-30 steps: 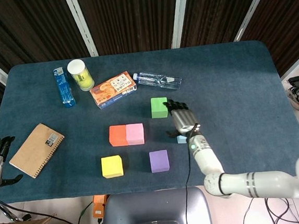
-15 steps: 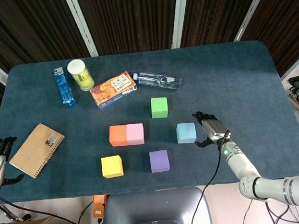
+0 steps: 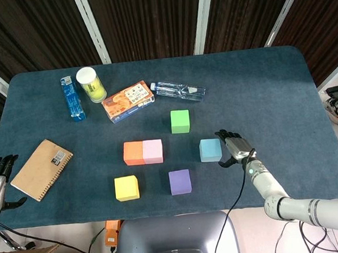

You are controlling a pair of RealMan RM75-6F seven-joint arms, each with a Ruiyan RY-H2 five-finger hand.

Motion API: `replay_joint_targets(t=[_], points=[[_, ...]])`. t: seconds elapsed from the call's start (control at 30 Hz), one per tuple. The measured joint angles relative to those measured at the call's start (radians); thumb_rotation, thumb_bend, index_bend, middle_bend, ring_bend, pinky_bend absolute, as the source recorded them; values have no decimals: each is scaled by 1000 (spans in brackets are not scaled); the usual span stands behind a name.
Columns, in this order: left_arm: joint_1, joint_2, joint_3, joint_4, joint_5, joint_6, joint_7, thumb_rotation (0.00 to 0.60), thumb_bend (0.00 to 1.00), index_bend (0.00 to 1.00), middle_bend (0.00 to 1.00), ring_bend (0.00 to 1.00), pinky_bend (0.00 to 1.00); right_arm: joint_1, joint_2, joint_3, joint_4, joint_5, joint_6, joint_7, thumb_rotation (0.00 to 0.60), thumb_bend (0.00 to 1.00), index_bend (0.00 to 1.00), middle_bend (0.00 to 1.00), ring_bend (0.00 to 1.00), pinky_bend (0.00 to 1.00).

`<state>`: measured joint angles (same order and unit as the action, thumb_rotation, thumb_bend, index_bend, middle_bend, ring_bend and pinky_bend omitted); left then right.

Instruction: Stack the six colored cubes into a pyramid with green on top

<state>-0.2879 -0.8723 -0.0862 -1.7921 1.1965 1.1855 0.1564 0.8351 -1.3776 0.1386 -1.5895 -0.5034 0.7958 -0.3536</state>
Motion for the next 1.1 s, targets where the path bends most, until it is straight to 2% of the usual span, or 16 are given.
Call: replay_joint_targets(t=[0.1,0.27,0.4,0.47,0.53,0.6,0.67,1.1], points=[[-2,-1,0,0,0,-4,0,600,108,88,67,10,80,-1,-23,5,26,0,9,21,600,205,336,0,0,0],[-4,-3,1,-2,2,-8,1,600,110,88,68,10,80,3,-53,17,66,8,7,43,600,204,410,3,0,0],[-2,-1,3,-6,6,-3,2,600,111,88,68,11,80,0,-69,23,84,-4,15,59,600,204,465,56,0,6],[0,0,3,-5,7,-2,1,600,111,88,68,11,80,-4,-71,26,86,-13,18,69,600,204,473,93,3,67],[0,0,3,-4,6,-3,0,600,111,88,68,10,80,-8,-71,32,86,-26,21,82,600,204,478,154,46,194],[-1,-1,3,-3,4,-6,0,600,111,88,68,10,80,-10,-69,37,85,-36,23,88,600,204,477,241,137,301],[-3,-1,3,-3,3,-8,1,600,111,88,68,10,80,-10,-68,41,81,-45,26,89,600,204,475,289,190,346],[-11,-7,2,-6,-7,-17,17,600,111,88,67,11,80,58,-96,76,94,5,17,47,600,204,445,305,208,341]])
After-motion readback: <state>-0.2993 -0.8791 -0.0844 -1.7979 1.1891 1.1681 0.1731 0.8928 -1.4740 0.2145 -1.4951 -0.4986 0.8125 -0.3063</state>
